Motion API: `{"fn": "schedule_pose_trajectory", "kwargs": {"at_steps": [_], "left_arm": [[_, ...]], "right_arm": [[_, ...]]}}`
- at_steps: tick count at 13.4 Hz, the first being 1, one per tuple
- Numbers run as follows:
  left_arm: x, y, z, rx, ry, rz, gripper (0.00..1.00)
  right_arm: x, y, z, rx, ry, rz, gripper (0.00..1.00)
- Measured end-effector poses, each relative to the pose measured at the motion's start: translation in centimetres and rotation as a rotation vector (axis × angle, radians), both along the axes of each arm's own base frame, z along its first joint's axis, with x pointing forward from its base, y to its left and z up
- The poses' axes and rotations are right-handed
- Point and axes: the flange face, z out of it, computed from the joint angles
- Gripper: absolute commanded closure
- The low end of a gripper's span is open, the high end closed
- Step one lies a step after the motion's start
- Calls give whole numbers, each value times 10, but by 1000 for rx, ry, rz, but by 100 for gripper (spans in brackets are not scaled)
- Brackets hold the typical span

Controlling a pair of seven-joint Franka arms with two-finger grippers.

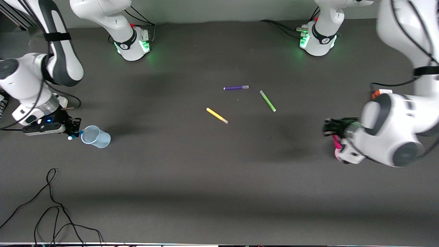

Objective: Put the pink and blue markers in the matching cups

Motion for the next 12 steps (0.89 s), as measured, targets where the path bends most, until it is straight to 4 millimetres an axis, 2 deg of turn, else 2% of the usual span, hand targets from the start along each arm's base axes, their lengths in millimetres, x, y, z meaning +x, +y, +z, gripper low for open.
{"fn": "schedule_pose_trajectory", "kwargs": {"at_steps": [2,4,7,8,9,12], "left_arm": [[1,48,-19,-83,39,49,100],[1,72,-43,-139,80,100,100],[10,105,-62,-241,139,186,100],[13,117,-67,-256,143,202,100],[15,124,-70,-263,144,211,100],[19,132,-73,-277,133,208,100]], "right_arm": [[-6,3,-8,-4,-29,5,95],[-5,3,-8,-10,-53,6,91],[-4,3,-10,-16,-68,7,80],[-4,3,-12,-18,-64,7,43],[-4,3,-14,-19,-60,7,1],[-5,3,-19,-21,-51,7,0]]}}
